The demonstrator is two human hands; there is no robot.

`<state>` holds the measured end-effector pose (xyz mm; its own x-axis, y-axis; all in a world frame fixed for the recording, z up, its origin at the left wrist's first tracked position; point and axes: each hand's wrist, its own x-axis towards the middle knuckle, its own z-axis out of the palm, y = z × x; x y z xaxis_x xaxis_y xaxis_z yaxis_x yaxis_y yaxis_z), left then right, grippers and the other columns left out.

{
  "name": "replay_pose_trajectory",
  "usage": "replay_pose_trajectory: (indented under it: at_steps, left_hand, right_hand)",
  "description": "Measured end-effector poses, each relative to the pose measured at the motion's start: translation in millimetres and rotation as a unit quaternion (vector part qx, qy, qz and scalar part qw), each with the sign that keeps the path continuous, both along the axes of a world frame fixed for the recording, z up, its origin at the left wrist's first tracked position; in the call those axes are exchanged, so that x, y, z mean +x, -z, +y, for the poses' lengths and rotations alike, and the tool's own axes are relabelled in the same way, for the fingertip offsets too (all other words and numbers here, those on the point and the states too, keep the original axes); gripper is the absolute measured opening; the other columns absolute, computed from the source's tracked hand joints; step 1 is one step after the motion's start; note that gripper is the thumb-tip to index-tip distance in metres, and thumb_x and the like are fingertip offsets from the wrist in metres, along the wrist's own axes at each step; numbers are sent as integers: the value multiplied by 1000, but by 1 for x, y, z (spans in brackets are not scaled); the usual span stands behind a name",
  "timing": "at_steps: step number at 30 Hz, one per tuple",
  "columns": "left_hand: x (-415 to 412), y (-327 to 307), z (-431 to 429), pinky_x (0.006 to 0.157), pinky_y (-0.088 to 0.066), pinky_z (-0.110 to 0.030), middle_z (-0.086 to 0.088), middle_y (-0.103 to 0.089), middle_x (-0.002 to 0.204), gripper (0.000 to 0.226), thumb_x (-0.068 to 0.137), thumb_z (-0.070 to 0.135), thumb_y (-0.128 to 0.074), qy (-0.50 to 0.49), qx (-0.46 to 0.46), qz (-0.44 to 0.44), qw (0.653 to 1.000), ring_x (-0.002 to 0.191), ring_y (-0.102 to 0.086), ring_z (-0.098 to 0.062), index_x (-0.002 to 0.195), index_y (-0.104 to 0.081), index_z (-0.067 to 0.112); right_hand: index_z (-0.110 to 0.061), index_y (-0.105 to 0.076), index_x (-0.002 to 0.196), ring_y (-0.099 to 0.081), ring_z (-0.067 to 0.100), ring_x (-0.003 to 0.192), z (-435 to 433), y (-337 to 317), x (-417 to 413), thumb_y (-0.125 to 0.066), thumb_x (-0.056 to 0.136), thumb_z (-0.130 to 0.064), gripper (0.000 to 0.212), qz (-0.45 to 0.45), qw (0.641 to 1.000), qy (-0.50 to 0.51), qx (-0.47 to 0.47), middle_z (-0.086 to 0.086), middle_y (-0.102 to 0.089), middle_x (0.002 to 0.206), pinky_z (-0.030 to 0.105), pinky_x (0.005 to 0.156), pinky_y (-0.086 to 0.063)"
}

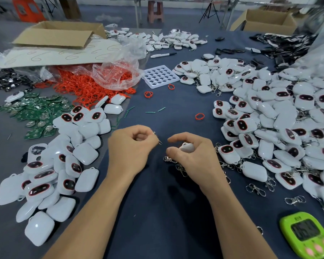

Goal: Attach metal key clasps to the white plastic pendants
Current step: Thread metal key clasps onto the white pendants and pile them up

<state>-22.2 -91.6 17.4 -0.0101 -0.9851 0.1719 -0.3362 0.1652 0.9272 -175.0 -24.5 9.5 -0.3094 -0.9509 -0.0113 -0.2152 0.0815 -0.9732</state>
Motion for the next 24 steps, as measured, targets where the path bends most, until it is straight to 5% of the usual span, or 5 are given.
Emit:
replay_pose_trajectory:
  at_steps: [4,8,12,24]
  left_hand:
    - [7,1,-4,62,-46,-25,15,-66,65,5,65,33,-65,-123,-59,-123,983,64,-61,-5,70,-68,33]
    - [2,9,-2,61,-38,-27,12,-62,68,7,75,30,-74,8,-82,-320,944,67,-57,-10,73,-67,30]
    - [2,8,-9,56,-35,-13,12,-62,60,10,71,25,-79,57,-31,-283,957,63,-58,-5,68,-71,29]
    - [18,4,-29,51,-39,-10,13,-69,60,18,73,21,-79,158,39,-233,959,53,-58,0,65,-77,37]
  right_hand:
    - [-38,-77,90,-51,3,50,1,0,-1,-74,72,-33,19,20,1000,-15,13,-14,-59,57,14,50,-41]
    - [-40,-77,86,-53,6,53,-1,2,1,-72,69,-36,18,51,998,-9,20,-10,-61,58,19,53,-44]
    - [-39,-76,86,-55,6,55,-1,3,0,-72,71,-35,16,58,998,-6,19,-9,-66,63,22,56,-46]
    - [-37,-76,86,-56,2,52,-3,6,0,-73,76,-30,12,50,999,-7,19,-15,-67,61,15,52,-43]
